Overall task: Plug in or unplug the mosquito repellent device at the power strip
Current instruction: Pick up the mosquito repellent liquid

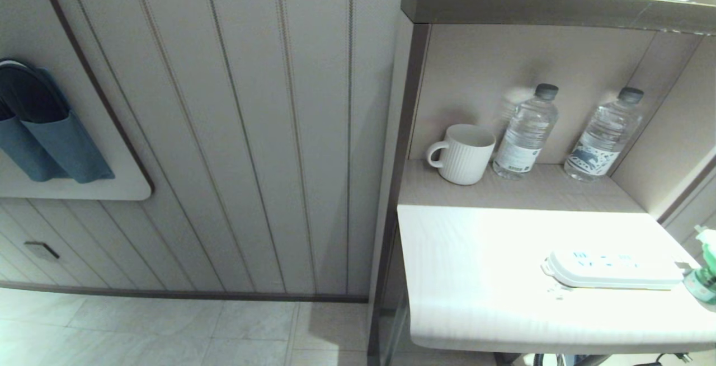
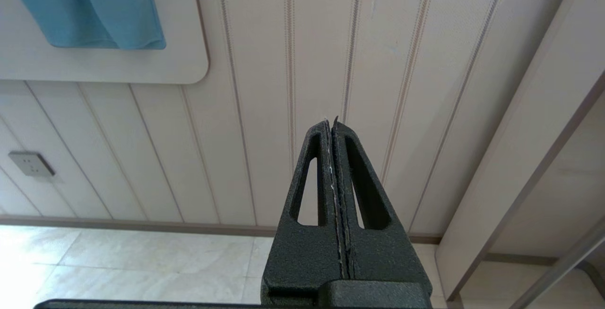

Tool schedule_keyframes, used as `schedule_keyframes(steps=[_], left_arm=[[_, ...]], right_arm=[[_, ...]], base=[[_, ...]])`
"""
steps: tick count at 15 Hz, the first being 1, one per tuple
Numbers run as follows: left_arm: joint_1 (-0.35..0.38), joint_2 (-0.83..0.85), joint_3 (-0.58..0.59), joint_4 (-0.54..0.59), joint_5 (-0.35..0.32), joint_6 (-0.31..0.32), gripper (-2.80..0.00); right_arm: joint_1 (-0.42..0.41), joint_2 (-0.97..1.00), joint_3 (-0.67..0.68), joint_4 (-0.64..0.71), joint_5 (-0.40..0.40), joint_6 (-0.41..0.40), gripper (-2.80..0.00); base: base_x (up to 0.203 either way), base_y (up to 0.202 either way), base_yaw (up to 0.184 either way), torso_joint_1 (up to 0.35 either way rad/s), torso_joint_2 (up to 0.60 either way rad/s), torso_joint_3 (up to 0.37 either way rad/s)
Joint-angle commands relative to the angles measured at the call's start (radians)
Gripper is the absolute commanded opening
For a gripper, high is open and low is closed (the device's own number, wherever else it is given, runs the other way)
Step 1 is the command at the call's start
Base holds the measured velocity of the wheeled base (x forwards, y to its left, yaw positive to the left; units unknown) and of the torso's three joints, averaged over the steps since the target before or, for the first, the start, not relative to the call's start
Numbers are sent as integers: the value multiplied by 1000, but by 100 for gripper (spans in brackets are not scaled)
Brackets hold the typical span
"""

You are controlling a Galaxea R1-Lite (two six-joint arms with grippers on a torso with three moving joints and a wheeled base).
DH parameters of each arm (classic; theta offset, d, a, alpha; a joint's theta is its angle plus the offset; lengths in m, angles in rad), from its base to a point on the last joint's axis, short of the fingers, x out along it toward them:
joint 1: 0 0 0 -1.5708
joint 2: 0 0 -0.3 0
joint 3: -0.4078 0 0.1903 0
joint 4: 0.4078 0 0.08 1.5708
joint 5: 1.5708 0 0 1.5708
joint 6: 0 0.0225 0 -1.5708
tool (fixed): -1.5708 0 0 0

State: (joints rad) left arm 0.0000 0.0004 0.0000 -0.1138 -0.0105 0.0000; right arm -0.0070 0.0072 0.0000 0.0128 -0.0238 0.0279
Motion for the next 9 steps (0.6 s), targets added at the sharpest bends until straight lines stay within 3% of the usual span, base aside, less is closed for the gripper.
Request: schedule_keyframes(steps=[1, 9], left_arm=[[-1, 0, 0, -1, 0, 0, -280], [0, 0, 0, -1, 0, 0, -280]], right_arm=[[-1, 0, 0, 0, 1, -2, -280], [1, -3, 0, 0, 4, -5, -280]], base=[[0, 0, 0, 0, 0, 0], [0, 0, 0, 0, 0, 0]])
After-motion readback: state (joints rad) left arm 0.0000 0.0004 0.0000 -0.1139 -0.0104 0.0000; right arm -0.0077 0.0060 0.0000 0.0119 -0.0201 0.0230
